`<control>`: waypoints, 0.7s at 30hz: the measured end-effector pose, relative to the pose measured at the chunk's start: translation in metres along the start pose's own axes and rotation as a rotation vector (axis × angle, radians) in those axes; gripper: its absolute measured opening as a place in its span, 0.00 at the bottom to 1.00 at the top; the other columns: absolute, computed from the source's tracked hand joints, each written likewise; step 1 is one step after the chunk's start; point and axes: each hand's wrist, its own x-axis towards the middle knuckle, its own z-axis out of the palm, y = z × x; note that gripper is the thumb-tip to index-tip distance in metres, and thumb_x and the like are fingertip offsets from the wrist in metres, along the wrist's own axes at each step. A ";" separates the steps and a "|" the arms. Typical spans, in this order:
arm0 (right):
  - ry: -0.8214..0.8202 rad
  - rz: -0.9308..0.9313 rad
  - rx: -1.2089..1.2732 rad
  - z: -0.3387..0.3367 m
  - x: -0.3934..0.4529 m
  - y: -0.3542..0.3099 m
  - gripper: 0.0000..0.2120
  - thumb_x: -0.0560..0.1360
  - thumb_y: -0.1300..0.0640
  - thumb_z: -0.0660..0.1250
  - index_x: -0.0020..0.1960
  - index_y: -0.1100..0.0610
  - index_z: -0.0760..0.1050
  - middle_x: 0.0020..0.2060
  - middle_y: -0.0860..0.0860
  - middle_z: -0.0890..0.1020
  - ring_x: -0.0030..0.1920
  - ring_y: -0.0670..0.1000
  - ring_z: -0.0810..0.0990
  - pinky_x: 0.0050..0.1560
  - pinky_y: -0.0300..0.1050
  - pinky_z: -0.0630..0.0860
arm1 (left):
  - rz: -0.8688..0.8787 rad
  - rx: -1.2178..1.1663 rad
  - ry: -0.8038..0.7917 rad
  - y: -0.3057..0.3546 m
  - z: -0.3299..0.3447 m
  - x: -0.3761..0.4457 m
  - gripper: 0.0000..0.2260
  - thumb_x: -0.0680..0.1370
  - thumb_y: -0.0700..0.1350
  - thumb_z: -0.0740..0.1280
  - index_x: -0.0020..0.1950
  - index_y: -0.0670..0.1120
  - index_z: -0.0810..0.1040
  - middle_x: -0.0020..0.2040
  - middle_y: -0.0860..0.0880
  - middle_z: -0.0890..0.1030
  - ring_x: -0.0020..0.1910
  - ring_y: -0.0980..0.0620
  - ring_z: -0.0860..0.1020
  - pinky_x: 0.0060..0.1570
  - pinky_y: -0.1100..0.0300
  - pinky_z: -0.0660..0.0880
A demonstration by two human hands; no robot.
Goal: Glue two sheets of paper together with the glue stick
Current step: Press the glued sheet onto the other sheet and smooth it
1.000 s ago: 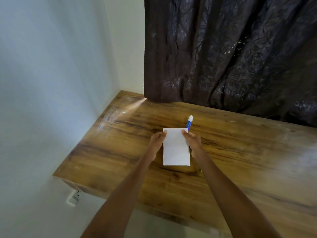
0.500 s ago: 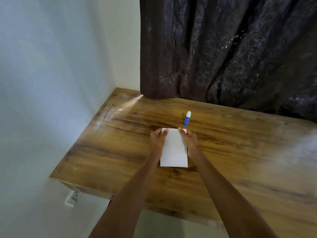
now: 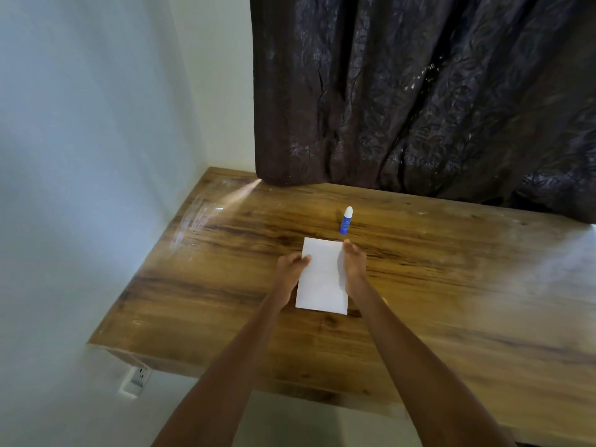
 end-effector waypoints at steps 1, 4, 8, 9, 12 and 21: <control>-0.004 -0.011 0.002 0.000 -0.001 0.001 0.16 0.79 0.51 0.61 0.59 0.62 0.75 0.50 0.54 0.76 0.52 0.52 0.72 0.51 0.44 0.67 | 0.010 0.046 0.009 -0.002 -0.003 0.000 0.10 0.78 0.45 0.65 0.52 0.39 0.78 0.49 0.44 0.80 0.41 0.53 0.78 0.37 0.63 0.75; -0.134 0.002 -0.116 0.001 -0.007 0.008 0.17 0.75 0.52 0.68 0.59 0.61 0.74 0.51 0.55 0.79 0.51 0.54 0.77 0.49 0.47 0.76 | 0.021 0.024 0.129 -0.001 -0.007 -0.004 0.11 0.78 0.44 0.64 0.56 0.39 0.77 0.49 0.46 0.78 0.43 0.52 0.77 0.37 0.63 0.74; -0.229 0.012 -0.301 -0.003 -0.016 0.020 0.17 0.76 0.54 0.67 0.61 0.60 0.74 0.52 0.55 0.81 0.43 0.49 0.79 0.38 0.42 0.76 | 0.009 0.026 0.206 0.006 -0.012 -0.007 0.14 0.78 0.45 0.64 0.59 0.38 0.76 0.53 0.45 0.78 0.47 0.50 0.76 0.45 0.58 0.74; -0.211 0.017 -0.297 -0.005 -0.017 0.022 0.16 0.77 0.53 0.65 0.62 0.60 0.74 0.50 0.54 0.81 0.42 0.48 0.79 0.37 0.41 0.75 | 0.012 0.047 0.201 0.007 -0.013 -0.009 0.15 0.78 0.45 0.64 0.60 0.37 0.76 0.54 0.44 0.78 0.48 0.50 0.76 0.46 0.58 0.74; -0.158 0.033 -0.283 -0.009 -0.023 0.022 0.18 0.80 0.49 0.59 0.62 0.60 0.74 0.49 0.53 0.79 0.41 0.47 0.77 0.36 0.39 0.71 | 0.010 0.060 0.205 0.007 -0.015 -0.012 0.15 0.78 0.45 0.64 0.61 0.38 0.76 0.55 0.43 0.78 0.48 0.50 0.75 0.46 0.58 0.72; -0.233 0.008 -0.361 -0.031 -0.031 0.030 0.18 0.80 0.55 0.61 0.68 0.61 0.71 0.61 0.56 0.78 0.59 0.54 0.76 0.54 0.44 0.74 | 0.004 0.020 0.182 0.003 -0.019 -0.019 0.15 0.78 0.46 0.65 0.60 0.38 0.76 0.57 0.42 0.78 0.49 0.48 0.76 0.42 0.61 0.74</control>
